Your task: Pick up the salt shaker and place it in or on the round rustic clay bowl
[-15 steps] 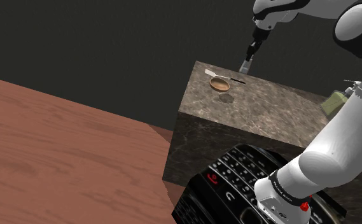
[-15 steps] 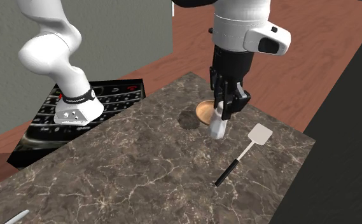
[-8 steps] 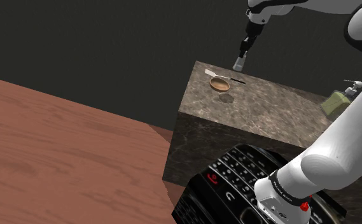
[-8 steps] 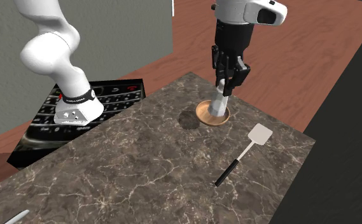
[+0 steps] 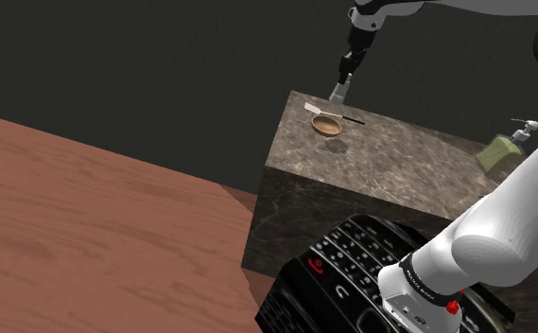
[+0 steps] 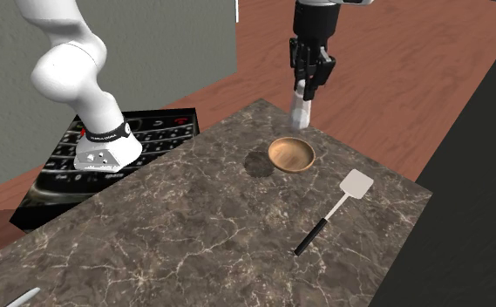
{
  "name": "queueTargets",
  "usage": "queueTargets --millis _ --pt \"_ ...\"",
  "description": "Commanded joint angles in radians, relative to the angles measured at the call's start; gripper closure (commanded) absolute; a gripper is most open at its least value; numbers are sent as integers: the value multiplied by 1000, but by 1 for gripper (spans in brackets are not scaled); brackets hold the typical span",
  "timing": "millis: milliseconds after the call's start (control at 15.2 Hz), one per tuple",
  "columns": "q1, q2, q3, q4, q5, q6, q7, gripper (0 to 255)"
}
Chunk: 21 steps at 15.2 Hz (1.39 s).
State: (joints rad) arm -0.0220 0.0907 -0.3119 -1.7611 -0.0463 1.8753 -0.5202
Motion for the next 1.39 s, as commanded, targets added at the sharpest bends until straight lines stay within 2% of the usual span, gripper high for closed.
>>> queueTargets --millis 0,1056,1320 --pt "1 2 1 -22 0 24 5 255" --pt "-3 54 2 -177 14 228 6 255" --pt "-3 56 2 -180 14 234 6 255"
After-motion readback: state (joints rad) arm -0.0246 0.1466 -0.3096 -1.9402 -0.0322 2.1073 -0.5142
